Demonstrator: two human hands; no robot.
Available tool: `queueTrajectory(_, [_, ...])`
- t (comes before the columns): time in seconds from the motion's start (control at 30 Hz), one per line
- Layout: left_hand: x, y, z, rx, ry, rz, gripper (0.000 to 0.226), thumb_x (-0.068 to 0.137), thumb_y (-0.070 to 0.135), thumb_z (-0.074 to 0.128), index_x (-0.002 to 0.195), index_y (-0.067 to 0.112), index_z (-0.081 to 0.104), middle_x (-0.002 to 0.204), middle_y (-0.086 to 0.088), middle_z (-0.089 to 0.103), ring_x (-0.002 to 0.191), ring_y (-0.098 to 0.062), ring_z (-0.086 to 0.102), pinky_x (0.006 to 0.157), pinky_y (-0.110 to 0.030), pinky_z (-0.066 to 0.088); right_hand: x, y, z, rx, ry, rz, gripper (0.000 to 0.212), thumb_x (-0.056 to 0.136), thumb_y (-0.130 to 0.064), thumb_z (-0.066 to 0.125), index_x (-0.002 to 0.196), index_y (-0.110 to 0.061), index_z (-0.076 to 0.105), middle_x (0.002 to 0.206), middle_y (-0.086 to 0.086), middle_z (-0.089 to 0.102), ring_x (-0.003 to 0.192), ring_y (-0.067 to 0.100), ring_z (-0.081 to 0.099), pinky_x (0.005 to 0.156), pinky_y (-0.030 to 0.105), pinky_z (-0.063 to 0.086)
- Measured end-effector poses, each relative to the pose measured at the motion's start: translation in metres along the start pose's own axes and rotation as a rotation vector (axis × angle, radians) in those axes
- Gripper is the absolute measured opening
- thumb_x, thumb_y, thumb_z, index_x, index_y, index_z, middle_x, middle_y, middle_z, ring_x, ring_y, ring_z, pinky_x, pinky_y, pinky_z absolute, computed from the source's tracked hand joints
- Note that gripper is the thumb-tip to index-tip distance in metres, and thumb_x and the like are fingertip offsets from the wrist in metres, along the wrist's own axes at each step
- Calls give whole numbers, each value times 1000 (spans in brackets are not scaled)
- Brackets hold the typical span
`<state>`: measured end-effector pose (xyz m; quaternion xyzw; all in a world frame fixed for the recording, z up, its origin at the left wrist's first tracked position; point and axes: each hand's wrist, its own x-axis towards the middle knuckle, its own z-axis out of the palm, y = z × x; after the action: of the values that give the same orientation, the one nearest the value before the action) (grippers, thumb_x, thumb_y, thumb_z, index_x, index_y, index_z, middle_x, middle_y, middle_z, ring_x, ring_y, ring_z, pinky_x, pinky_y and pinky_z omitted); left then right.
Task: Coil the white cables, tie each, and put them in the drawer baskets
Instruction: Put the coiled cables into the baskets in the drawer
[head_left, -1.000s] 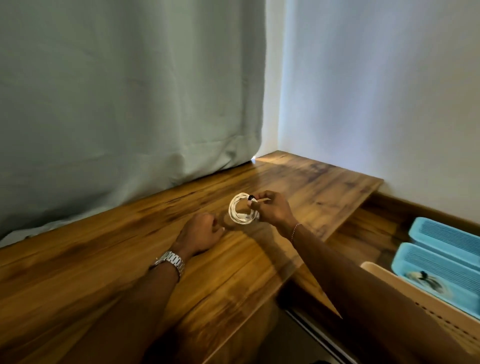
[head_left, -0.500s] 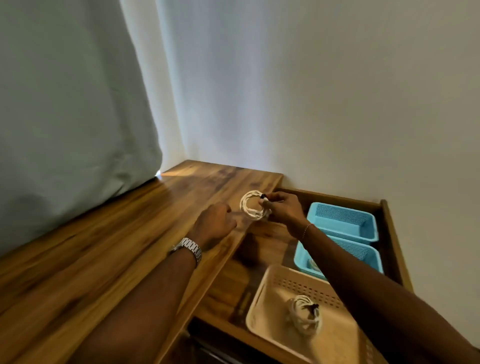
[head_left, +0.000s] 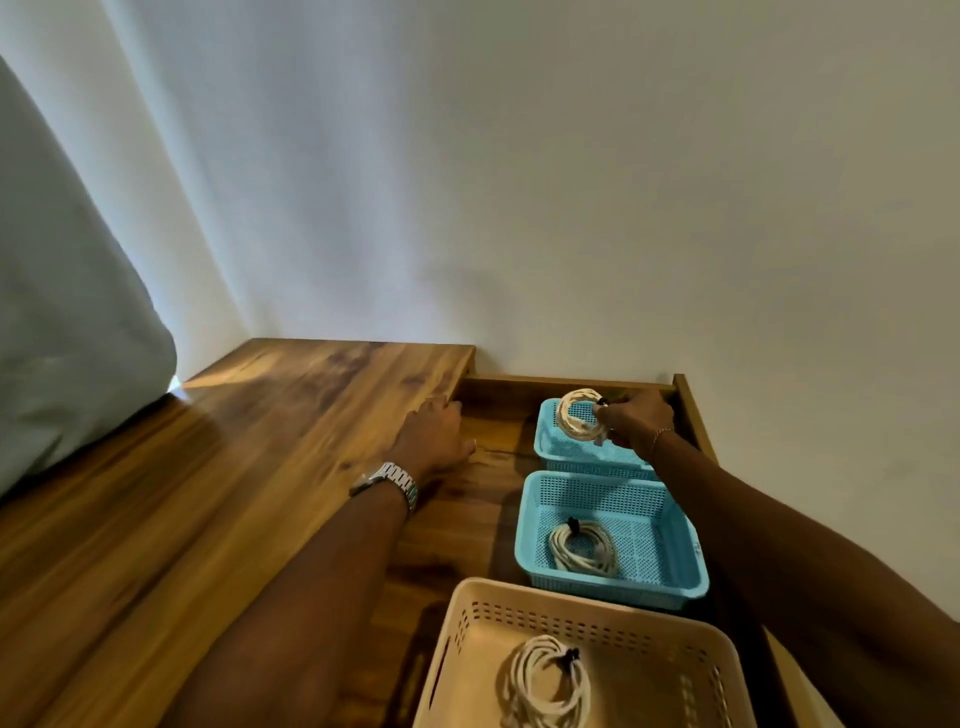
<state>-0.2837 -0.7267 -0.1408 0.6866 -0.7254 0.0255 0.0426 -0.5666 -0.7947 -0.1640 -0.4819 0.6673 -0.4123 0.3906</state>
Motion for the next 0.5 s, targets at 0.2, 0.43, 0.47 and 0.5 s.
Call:
queueTrajectory(0.2, [37,-20,16,182,-11,0,66,101,25,50,156,5,19,164,-22,15,152,-37,16,122,-56,20,43,26,18,-256,12,63,42,68,-37,91,85,-2,73,77,11,76,74,25,75,64,37,62])
queueTrajectory(0.43, [47,-36,39,85,9,10,65,101,3,41,156,-3,7,164,-24,12,153,-36,12,125,-49,13,46,29,35,-441,-43,89,45,74,-35,89,88,1,67,98,13,74,95,26,71,70,32,54])
queueTrajectory(0.47, [47,-36,40,68,16,12,65,101,2,41,157,-3,7,164,-24,12,153,-36,12,125,-49,12,47,31,37,-461,-50,84,44,74,-35,89,86,1,65,100,13,74,95,27,70,71,32,54])
queueTrajectory(0.5, [47,-36,40,53,26,16,65,101,1,41,157,-2,8,164,-24,13,153,-35,12,125,-49,12,46,32,38,-490,-57,80,44,75,-35,89,85,0,65,101,13,74,96,27,70,72,33,55])
